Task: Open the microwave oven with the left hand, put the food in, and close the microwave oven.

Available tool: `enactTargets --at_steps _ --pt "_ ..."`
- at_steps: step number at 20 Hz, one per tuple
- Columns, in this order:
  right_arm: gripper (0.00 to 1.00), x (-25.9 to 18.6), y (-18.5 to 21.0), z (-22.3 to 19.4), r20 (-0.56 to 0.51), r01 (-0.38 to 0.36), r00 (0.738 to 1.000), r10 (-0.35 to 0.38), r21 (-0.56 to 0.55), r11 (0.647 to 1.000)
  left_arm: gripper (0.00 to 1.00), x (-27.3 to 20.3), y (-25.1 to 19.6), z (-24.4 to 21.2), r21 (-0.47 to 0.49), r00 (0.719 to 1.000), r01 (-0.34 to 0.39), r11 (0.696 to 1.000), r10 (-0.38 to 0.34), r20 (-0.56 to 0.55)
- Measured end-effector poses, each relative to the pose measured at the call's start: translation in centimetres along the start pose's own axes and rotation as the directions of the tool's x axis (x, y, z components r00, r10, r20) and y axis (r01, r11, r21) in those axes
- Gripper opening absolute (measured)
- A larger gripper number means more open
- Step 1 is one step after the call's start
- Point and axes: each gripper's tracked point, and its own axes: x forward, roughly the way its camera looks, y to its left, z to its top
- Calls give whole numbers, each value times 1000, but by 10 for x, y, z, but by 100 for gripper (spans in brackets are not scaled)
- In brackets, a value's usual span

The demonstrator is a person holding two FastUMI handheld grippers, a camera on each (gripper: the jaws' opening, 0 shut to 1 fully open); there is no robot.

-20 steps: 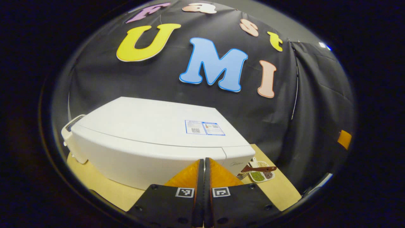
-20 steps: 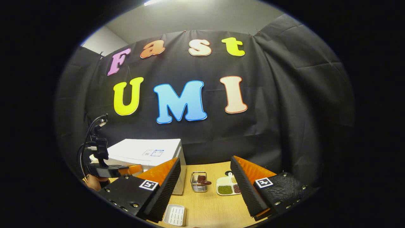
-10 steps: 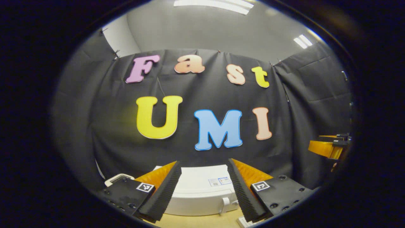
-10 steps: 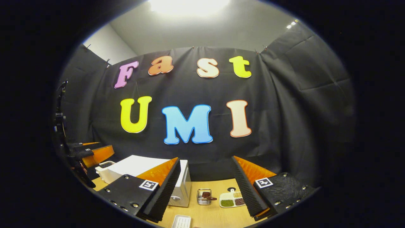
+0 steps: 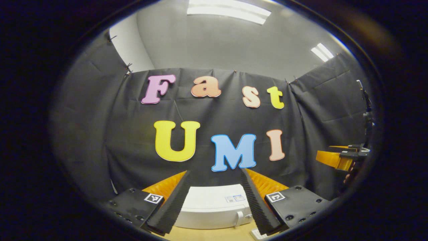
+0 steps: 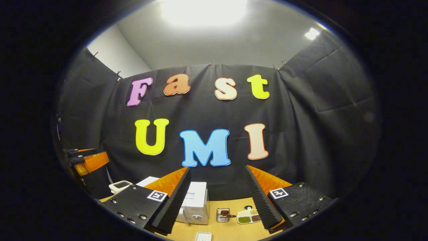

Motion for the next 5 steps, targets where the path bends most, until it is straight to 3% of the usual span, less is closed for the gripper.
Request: enactTargets --at_steps 5 --pt "95 -14 3 0 -8 -1 1000 1 -15 1000 96 -7 -12 -3 -14 1000 28 1000 -28 -2"
